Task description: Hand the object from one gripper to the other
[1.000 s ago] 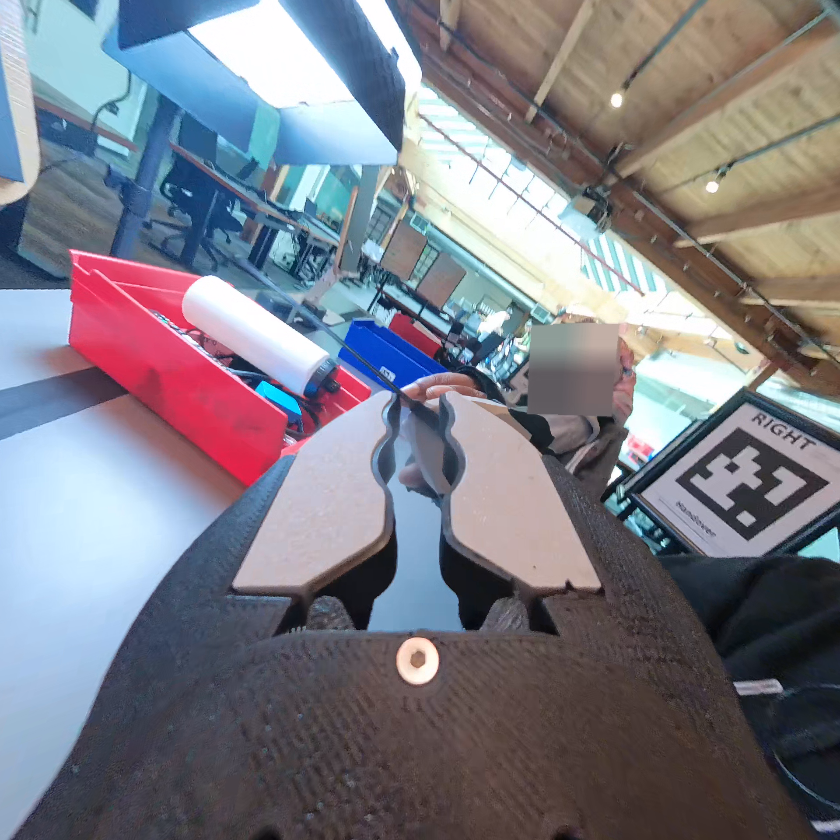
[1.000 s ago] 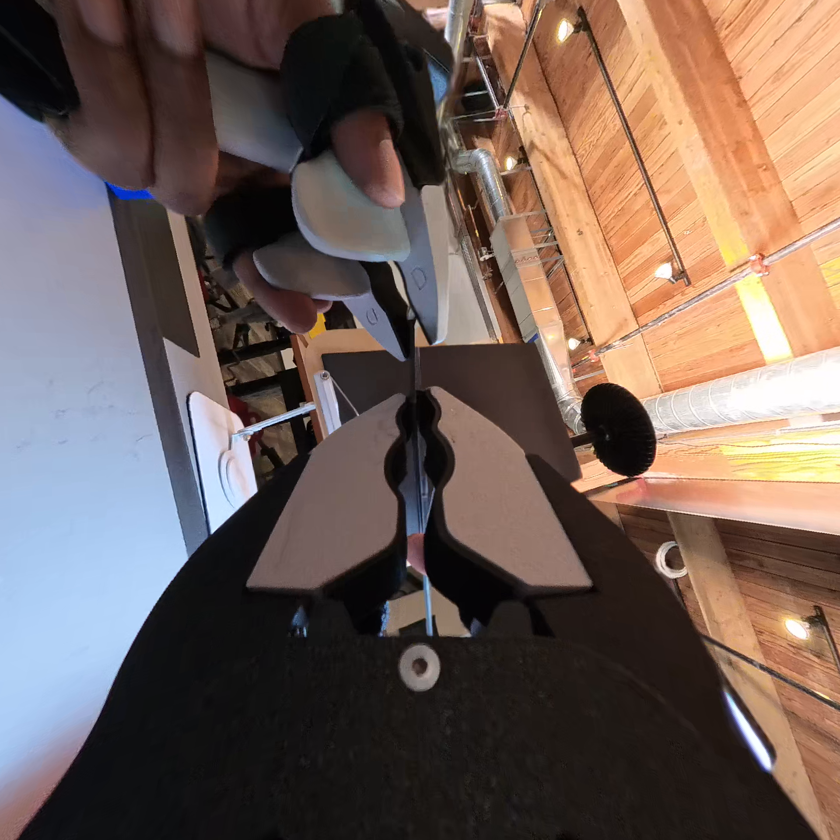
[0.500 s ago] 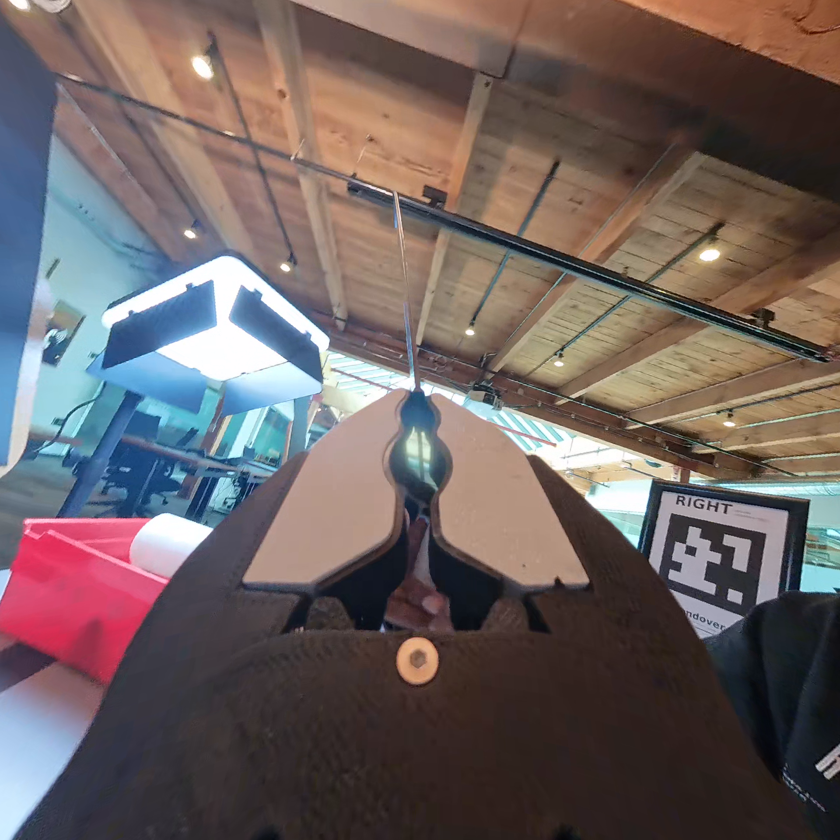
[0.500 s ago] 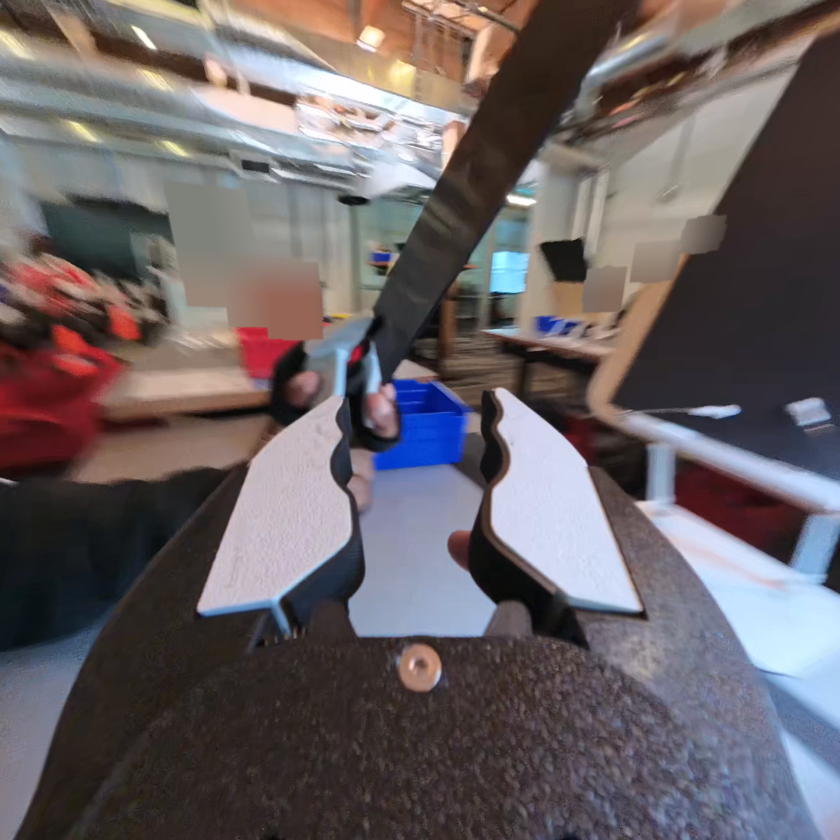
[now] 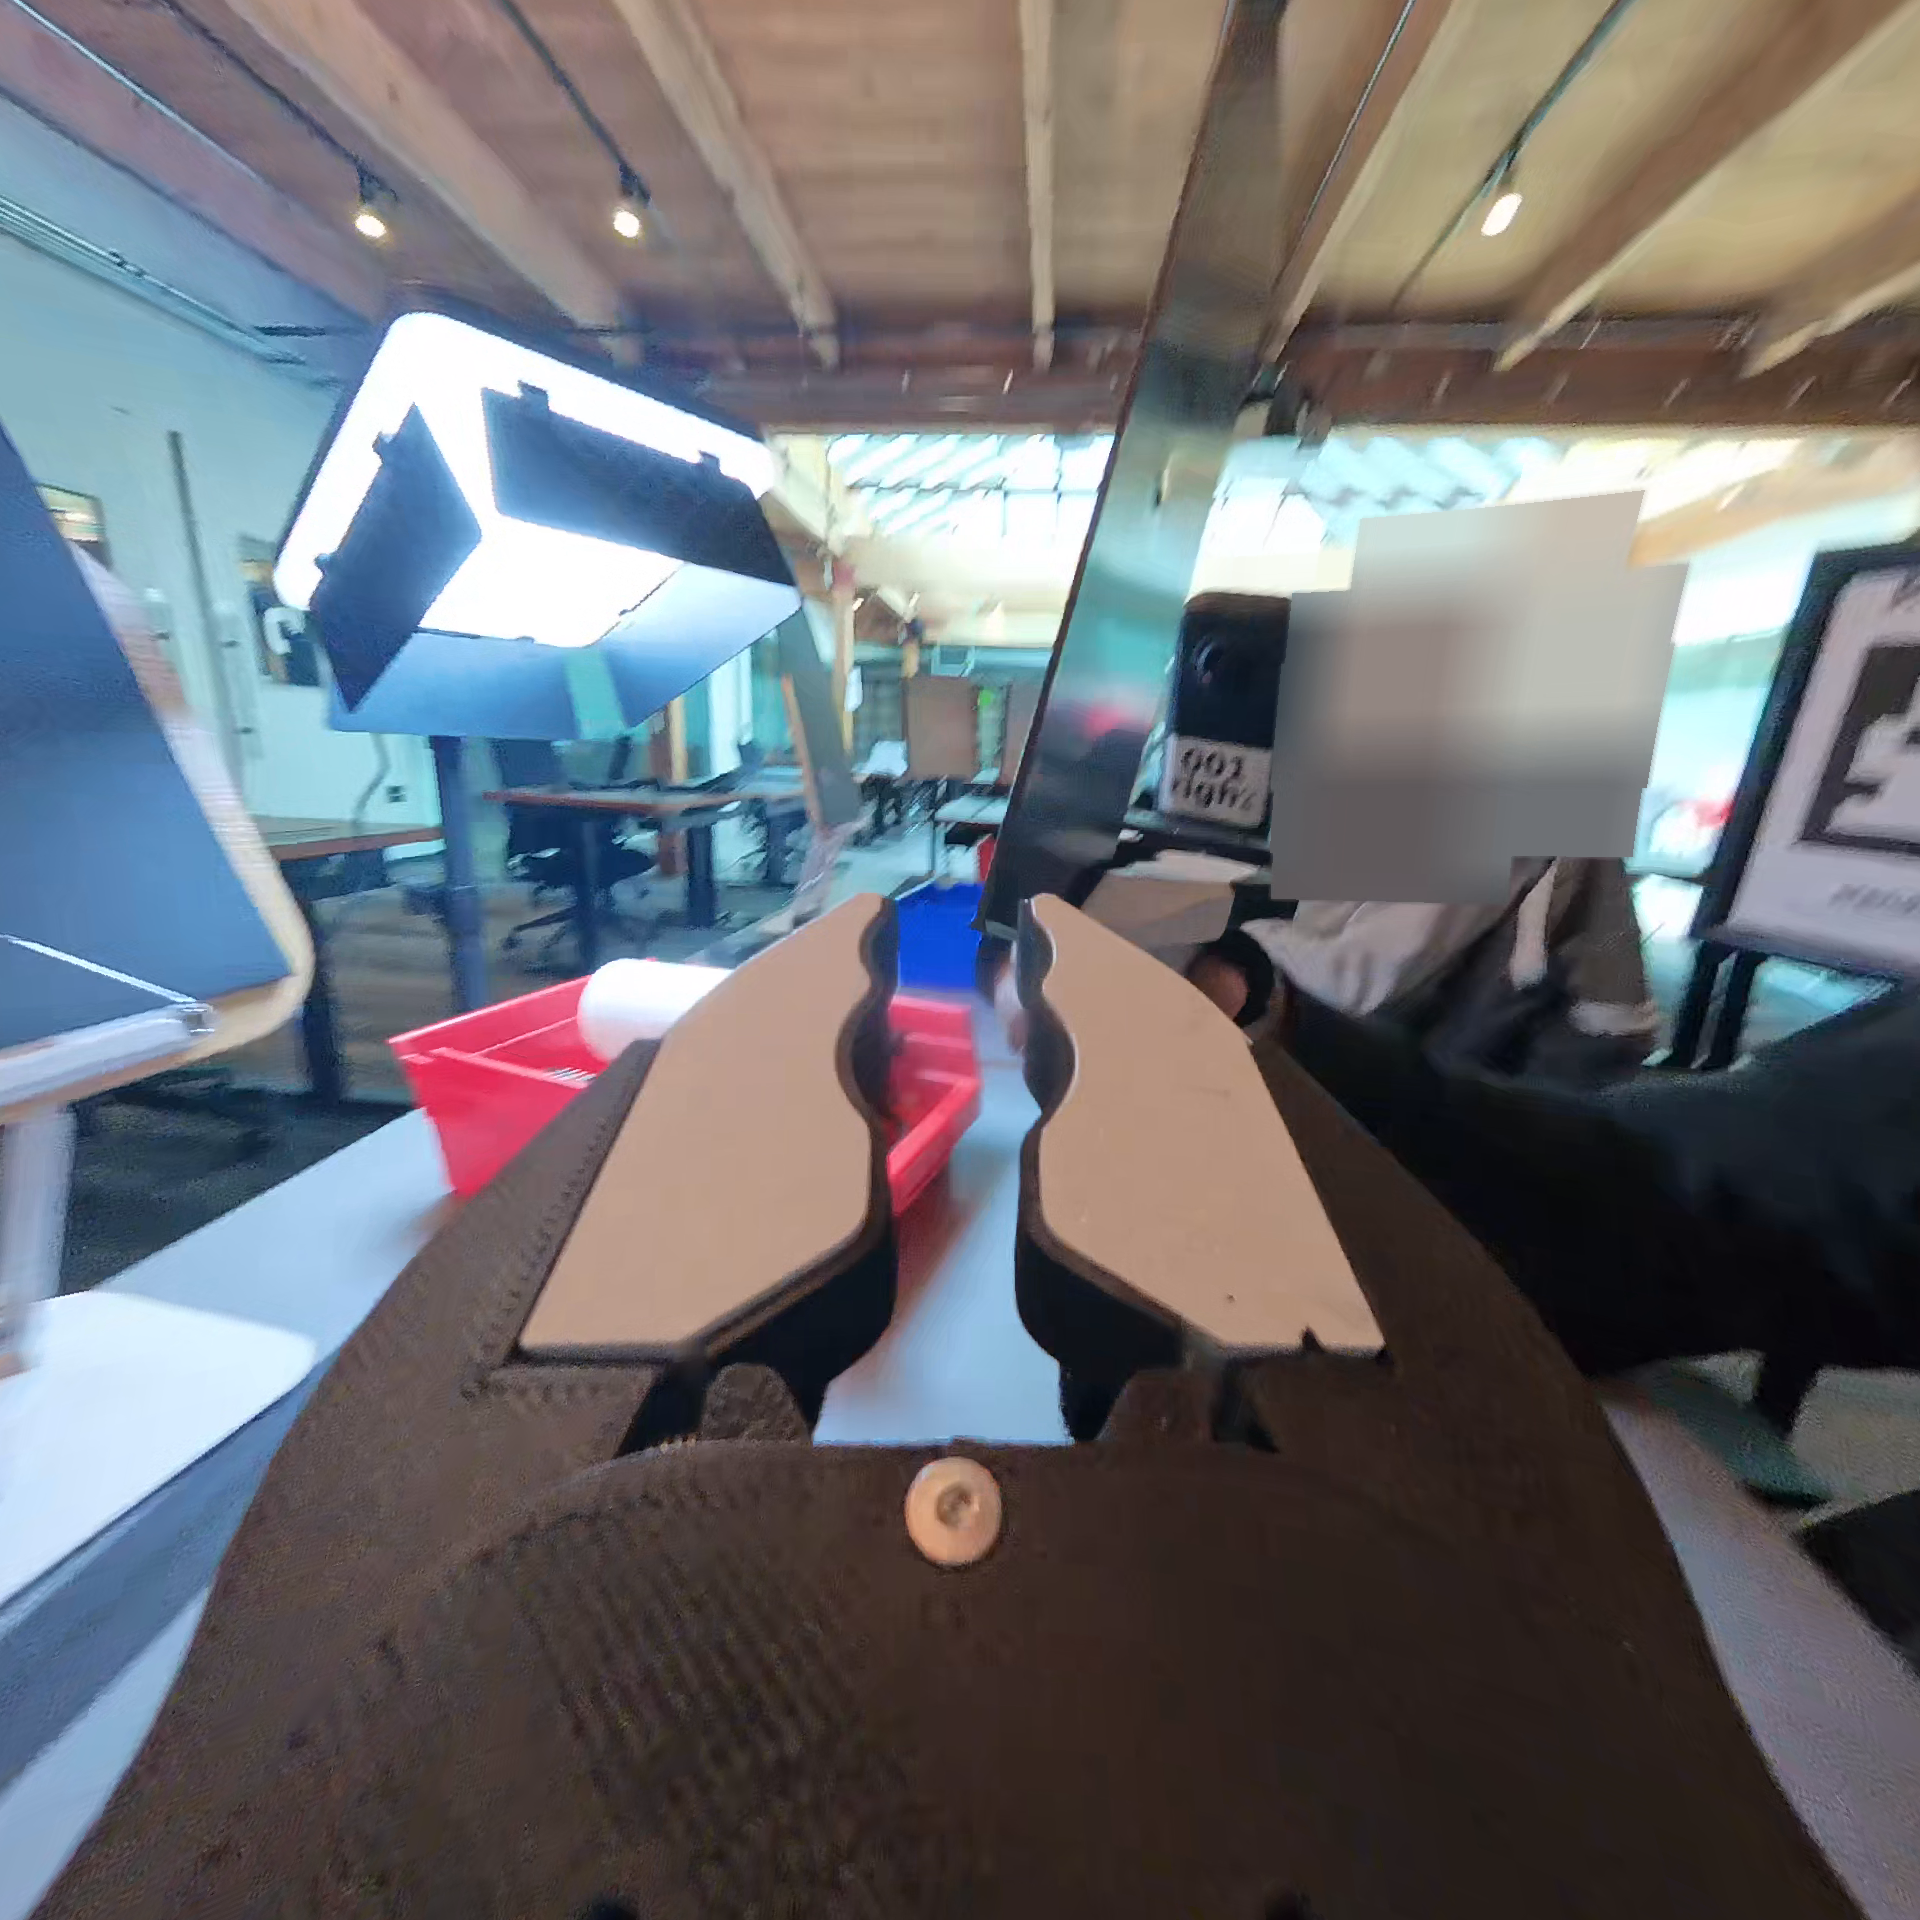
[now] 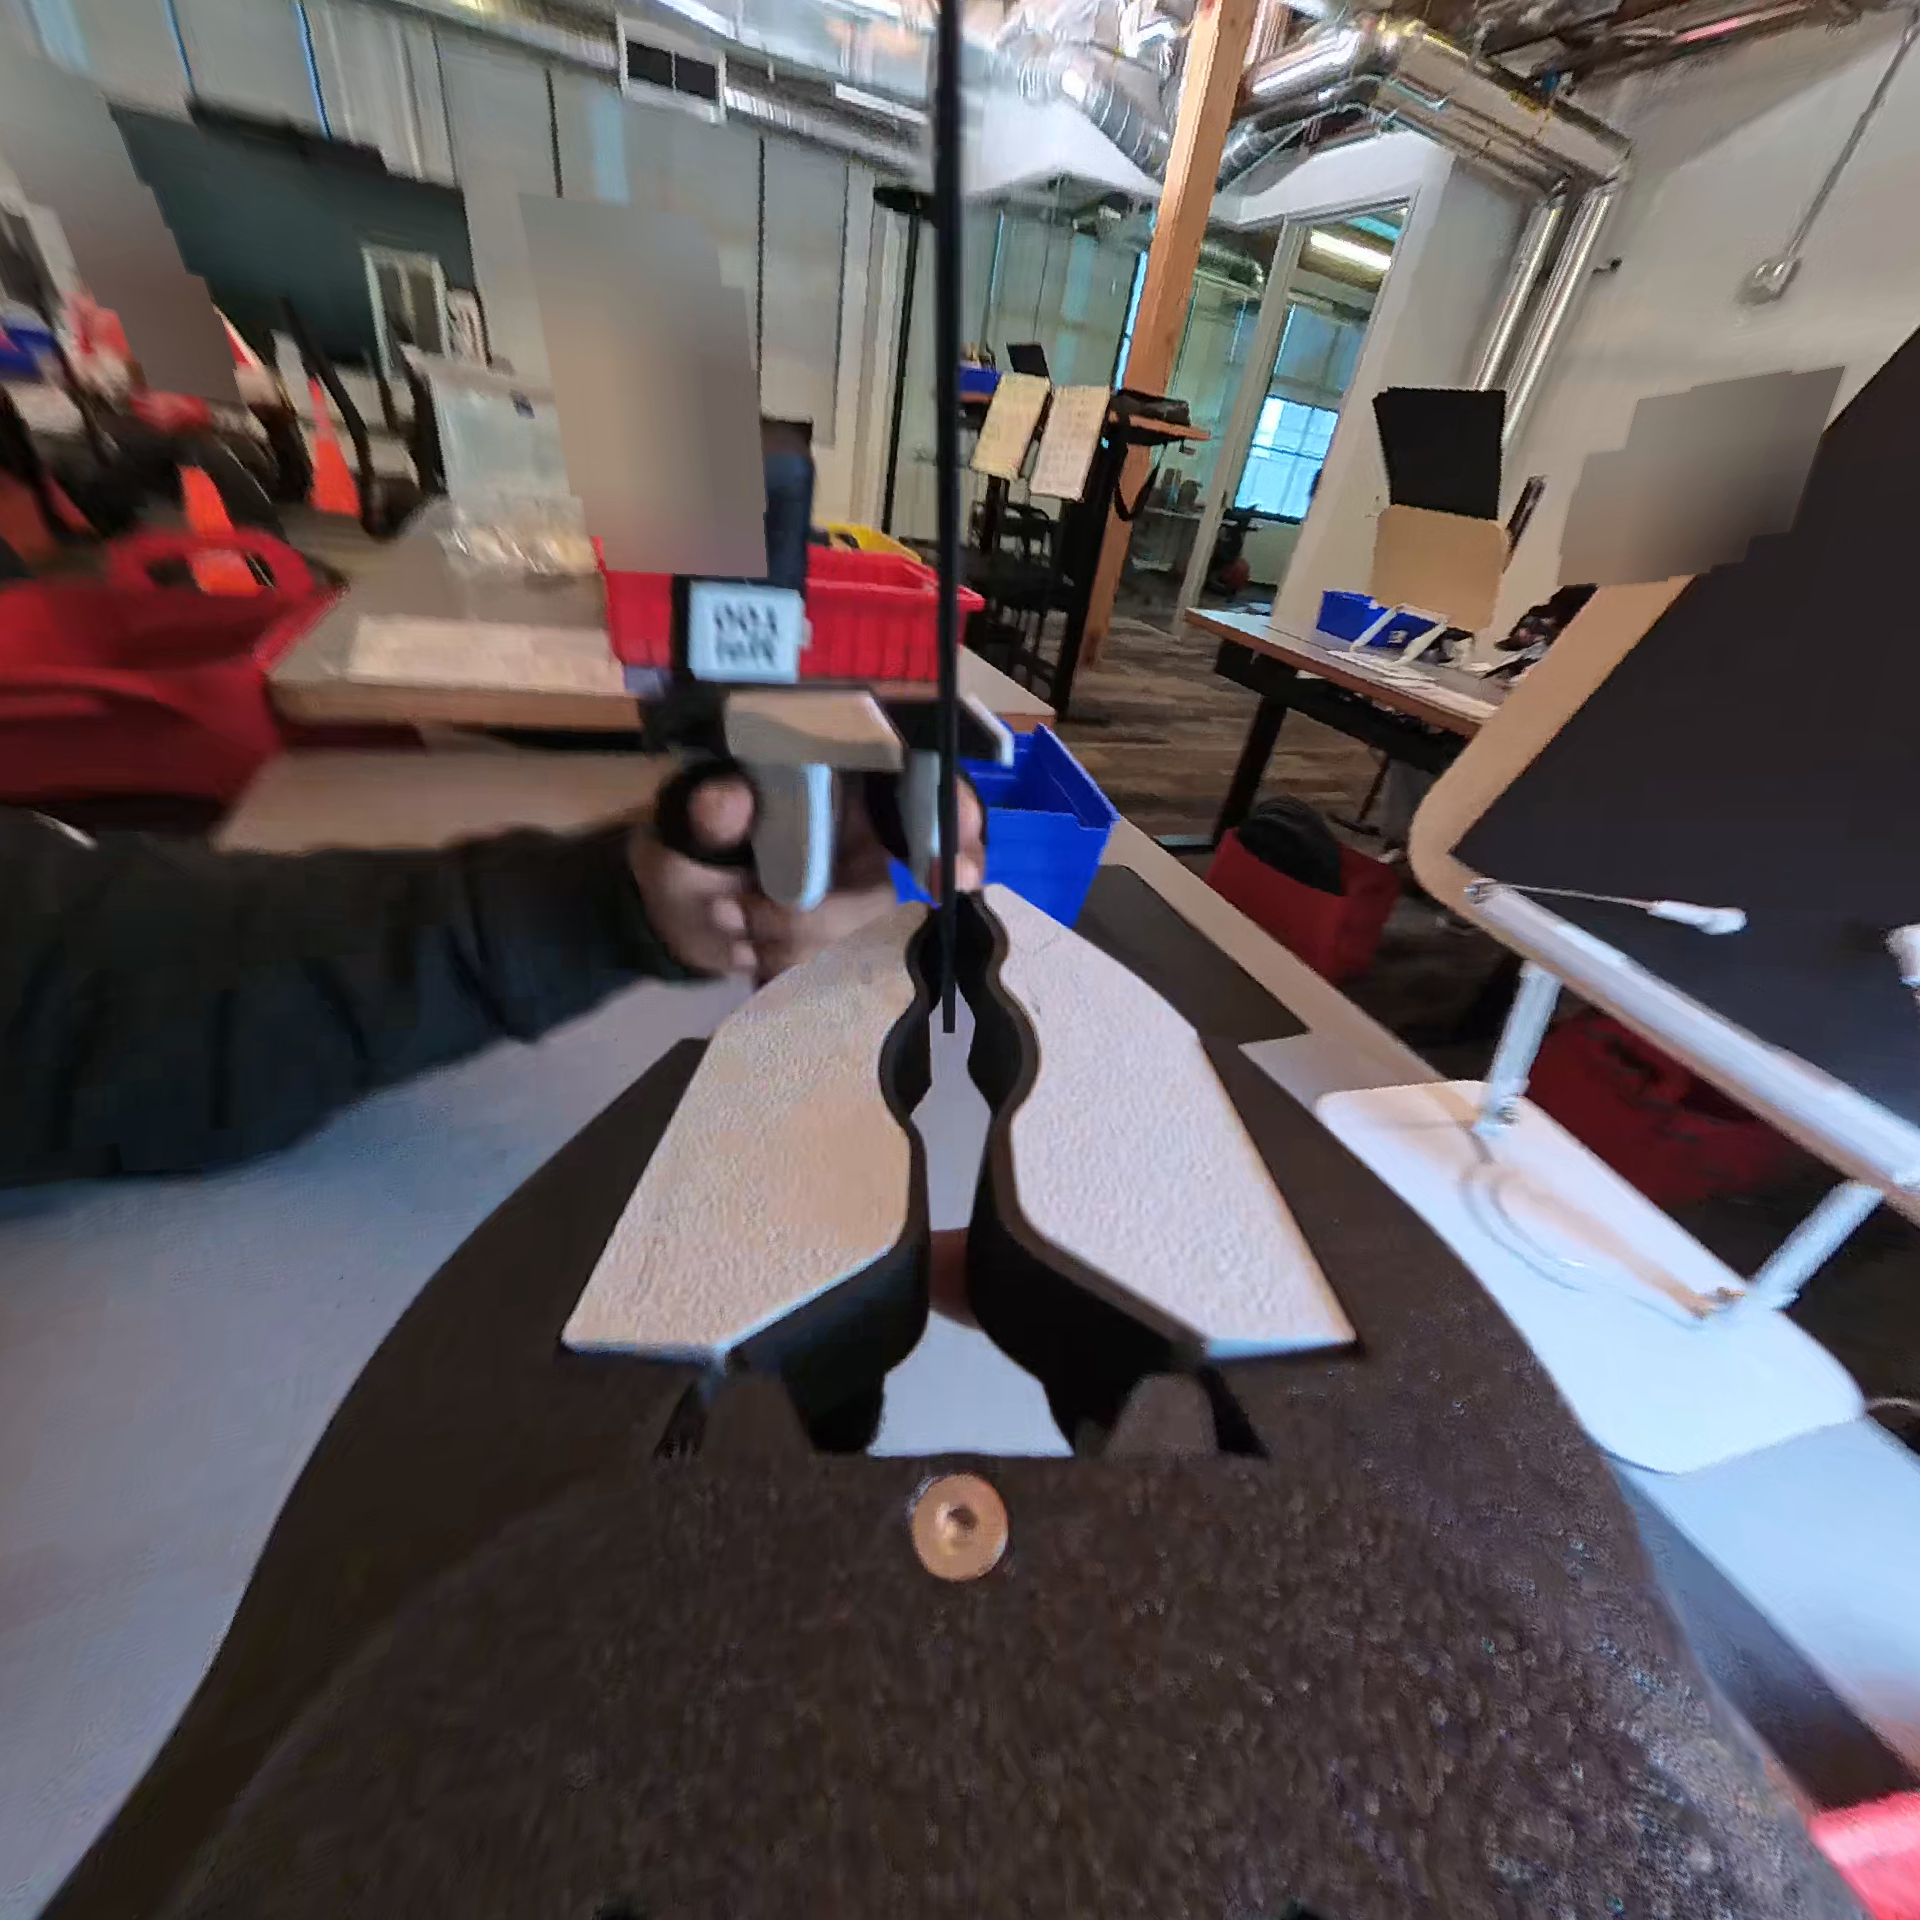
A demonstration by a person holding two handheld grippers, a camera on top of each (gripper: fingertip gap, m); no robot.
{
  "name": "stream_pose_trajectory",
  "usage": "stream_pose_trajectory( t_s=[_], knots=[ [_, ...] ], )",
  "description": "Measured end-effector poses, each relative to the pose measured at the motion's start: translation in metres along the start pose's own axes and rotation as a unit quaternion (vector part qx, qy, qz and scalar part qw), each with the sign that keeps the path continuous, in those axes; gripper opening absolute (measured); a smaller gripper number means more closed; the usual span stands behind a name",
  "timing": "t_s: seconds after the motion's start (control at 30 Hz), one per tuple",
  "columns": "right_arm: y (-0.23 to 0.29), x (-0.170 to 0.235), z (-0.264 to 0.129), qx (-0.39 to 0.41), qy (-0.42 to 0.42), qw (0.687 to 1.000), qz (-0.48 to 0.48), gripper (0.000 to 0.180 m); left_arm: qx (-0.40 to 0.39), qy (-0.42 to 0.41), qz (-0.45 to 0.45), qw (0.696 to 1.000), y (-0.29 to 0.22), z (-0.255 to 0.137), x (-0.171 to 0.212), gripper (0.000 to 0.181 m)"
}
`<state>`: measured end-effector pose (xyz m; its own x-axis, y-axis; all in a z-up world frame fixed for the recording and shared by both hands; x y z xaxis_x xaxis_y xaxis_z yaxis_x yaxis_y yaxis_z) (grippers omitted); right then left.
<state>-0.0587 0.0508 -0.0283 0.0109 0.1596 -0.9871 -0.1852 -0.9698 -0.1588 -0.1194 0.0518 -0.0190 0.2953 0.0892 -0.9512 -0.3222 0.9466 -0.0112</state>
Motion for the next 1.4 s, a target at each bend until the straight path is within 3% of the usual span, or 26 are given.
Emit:
stream_pose_trajectory(
  t_s=[0.2, 0.33, 0.5, 0.6, 0.8, 0.93, 1.03, 1.13, 1.23, 1.33, 1.4],
  knots=[
    [-0.016, 0.034, -0.008, 0.03, 0.064, 0.988, -0.14, 0.002, -0.02, 0.066, 0.108, 0.992, -0.023, -0.004, -0.032, 0.035],
    [-0.028, 0.049, -0.005, 0.067, 0.071, 0.974, -0.206, 0.003, 0.008, 0.137, 0.172, 0.976, -0.05, 0.001, -0.03, 0.044],
    [-0.05, 0.06, -0.011, 0.153, 0.11, 0.914, -0.359, 0.003, 0.026, 0.128, 0.192, 0.973, -0.067, 0.004, -0.042, 0.046],
    [-0.061, 0.059, -0.016, 0.19, 0.109, 0.891, -0.397, 0.003, 0.018, 0.179, 0.226, 0.957, -0.071, 0.001, -0.035, 0.048],
    [-0.093, 0.04, -0.039, 0.33, 0.109, 0.797, -0.495, 0.002, -0.003, 0.254, 0.085, 0.963, -0.056, -0.007, -0.015, 0.053],
    [-0.103, 0.023, -0.055, 0.404, 0.099, 0.723, -0.551, 0.002, -0.015, 0.175, -0.084, 0.981, -0.034, 0.005, -0.013, 0.049],
    [-0.106, 0.01, -0.064, 0.444, 0.083, 0.695, -0.56, 0.003, -0.02, 0.157, -0.159, 0.974, -0.023, 0.012, 0.0, 0.04],
    [-0.104, -0.003, -0.071, 0.463, 0.068, 0.682, -0.562, 0.005, -0.025, 0.141, -0.16, 0.977, -0.016, 0.015, 0.007, 0.017],
    [-0.099, -0.02, -0.078, 0.475, 0.032, 0.688, -0.547, 0.01, -0.009, 0.11, -0.162, 0.981, -0.013, 0.015, 0.006, 0.012],
    [-0.087, -0.042, -0.082, 0.463, -0.024, 0.737, -0.492, 0.024, 0.009, 0.066, -0.124, 0.99, -0.012, 0.012, -0.002, 0.002],
    [-0.069, -0.059, -0.082, 0.43, -0.072, 0.765, -0.474, 0.023, 0.031, 0.024, -0.107, 0.994, -0.015, 0.007, -0.013, 0.002]
  ],
)
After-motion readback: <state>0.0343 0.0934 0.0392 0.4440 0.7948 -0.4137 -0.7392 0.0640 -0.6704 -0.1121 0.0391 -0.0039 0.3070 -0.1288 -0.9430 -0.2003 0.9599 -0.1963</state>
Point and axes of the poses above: each gripper's, where its closed fingertips meet, z out along the fingers, x out of its underside, y = z × x across the jaws, the point moved 1 cm from there along -z, back along the fingers, and after that the axes turned 4 degrees about x, right-handed, at the moved point
